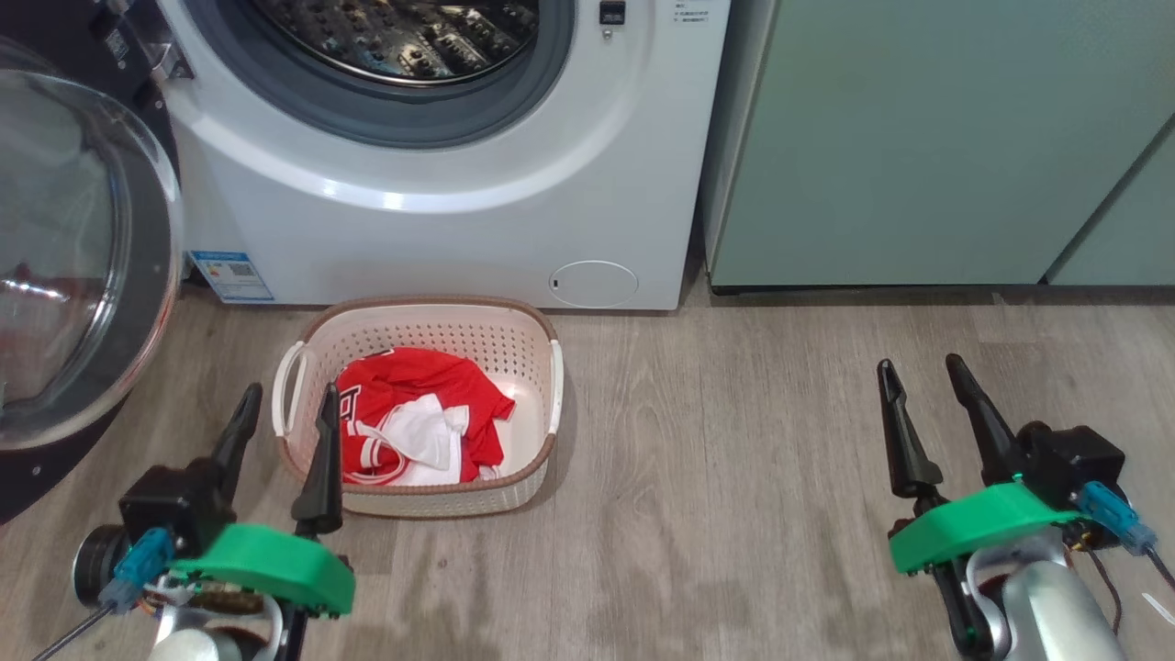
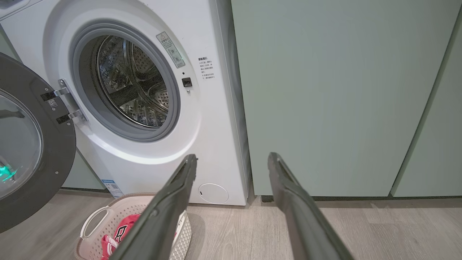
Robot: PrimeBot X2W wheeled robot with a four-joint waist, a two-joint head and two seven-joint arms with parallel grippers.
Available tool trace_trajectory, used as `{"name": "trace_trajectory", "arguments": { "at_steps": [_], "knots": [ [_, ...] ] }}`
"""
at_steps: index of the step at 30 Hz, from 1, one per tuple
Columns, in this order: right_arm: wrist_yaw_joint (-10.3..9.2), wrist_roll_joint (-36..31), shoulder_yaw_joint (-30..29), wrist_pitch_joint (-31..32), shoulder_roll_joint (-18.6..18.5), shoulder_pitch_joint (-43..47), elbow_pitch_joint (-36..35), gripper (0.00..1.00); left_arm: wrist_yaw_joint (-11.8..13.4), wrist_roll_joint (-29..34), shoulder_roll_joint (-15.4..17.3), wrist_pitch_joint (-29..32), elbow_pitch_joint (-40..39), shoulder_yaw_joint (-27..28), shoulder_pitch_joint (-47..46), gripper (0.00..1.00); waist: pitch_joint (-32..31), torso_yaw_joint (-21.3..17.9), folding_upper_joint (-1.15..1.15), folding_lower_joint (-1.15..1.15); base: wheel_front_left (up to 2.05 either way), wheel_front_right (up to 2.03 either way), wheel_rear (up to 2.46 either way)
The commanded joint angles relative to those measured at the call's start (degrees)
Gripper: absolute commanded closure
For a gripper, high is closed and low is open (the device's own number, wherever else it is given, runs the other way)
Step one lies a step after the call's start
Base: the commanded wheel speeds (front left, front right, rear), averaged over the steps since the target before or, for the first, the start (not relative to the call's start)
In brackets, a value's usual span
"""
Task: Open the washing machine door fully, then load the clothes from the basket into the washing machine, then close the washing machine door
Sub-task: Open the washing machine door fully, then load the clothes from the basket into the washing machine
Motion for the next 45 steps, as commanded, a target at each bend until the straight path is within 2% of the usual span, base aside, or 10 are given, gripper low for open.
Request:
{"name": "trace_trajectory", "arguments": {
  "at_steps": [1,34,45],
  "knots": [
    [0.00,0.28,1.40,-0.53,0.11,-0.96,-2.30,0.00,0.53,0.52,0.16,-0.04,-2.53,1.76,-1.64,0.00,0.12,-0.31,0.00,0.00,0.00,0.00,0.00],
    [0.00,0.93,1.80,-0.53,0.11,-0.95,-2.12,0.00,2.42,-0.19,1.07,1.02,-1.34,0.67,-2.04,0.00,-0.40,-1.00,0.00,0.00,0.00,0.00,0.00],
    [0.00,1.27,1.91,-0.53,0.11,-1.12,-2.34,0.00,2.70,-0.31,1.59,1.10,-1.78,0.14,-2.17,0.00,0.04,-1.11,0.00,0.00,1.16,-1.16,0.00]
  ]
}}
